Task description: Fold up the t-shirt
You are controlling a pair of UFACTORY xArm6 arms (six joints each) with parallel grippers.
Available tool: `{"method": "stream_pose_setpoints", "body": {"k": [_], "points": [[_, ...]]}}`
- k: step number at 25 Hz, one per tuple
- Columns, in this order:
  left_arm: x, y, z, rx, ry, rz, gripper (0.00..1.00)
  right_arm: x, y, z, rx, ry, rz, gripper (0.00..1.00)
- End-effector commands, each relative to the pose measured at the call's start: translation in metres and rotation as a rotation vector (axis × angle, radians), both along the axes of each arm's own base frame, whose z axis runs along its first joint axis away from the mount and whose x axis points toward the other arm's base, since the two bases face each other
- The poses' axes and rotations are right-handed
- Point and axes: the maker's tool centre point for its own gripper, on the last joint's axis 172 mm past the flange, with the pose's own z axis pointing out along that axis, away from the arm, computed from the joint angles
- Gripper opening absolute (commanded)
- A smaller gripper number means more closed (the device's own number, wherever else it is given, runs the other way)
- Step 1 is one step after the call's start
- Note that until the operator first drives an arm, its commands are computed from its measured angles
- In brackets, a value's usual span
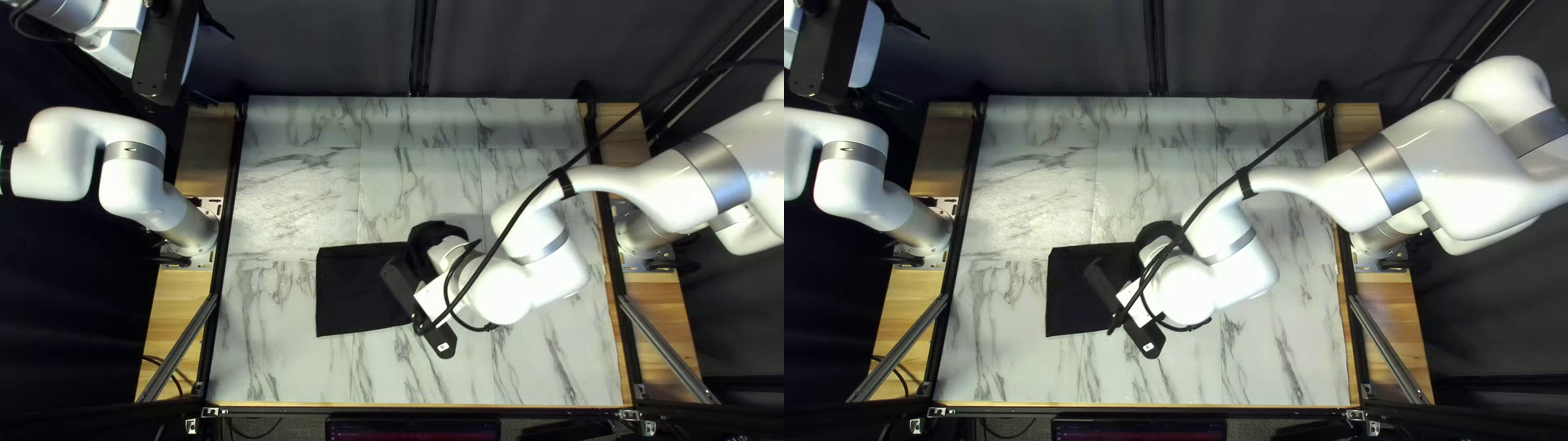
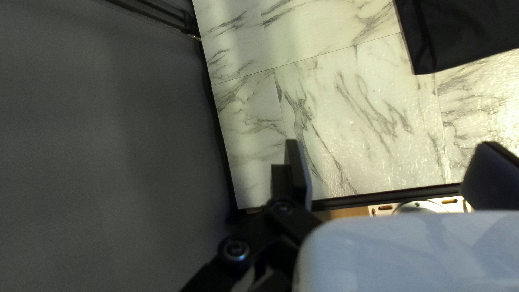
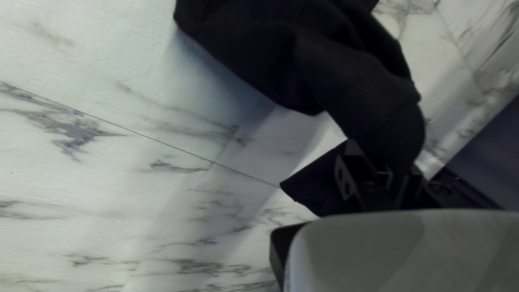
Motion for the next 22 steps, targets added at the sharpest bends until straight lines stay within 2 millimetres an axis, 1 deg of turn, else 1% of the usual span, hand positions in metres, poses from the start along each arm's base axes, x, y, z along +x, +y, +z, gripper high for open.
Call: {"method": "stream_pose_setpoints", "body": {"k": [1, 2, 5, 6, 9, 17, 22], "points": [[0.0, 0.0, 0.0, 0.0, 0.0, 0.0, 1.0, -0.015, -0.004, 0.005, -0.022, 0.005, 0.001, 0.0], [0.0, 0.0, 0.0, 0.0, 0.0, 0.0, 1.0, -0.019, -0.004, 0.005, -0.022, 0.004, -0.002, 0.0], [0.0, 0.0, 0.0, 0.0, 0.0, 0.0, 1.0, -0.038, -0.004, 0.006, -0.021, -0.001, -0.022, 0.0], [0.0, 0.0, 0.0, 0.0, 0.0, 0.0, 1.0, -0.049, -0.005, 0.007, -0.019, -0.004, -0.035, 0.0], [0.0, 0.0, 0.0, 0.0, 0.0, 0.0, 1.0, -0.068, -0.008, 0.007, -0.011, -0.011, -0.058, 0.0], [0.0, 0.0, 0.0, 0.0, 0.0, 0.0, 1.0, -0.093, -0.01, -0.009, 0.008, -0.015, -0.078, 0.0], [0.0, 0.0, 0.0, 0.0, 0.0, 0.0, 1.0, -0.105, -0.004, -0.017, 0.02, -0.027, -0.071, 0.0]]}}
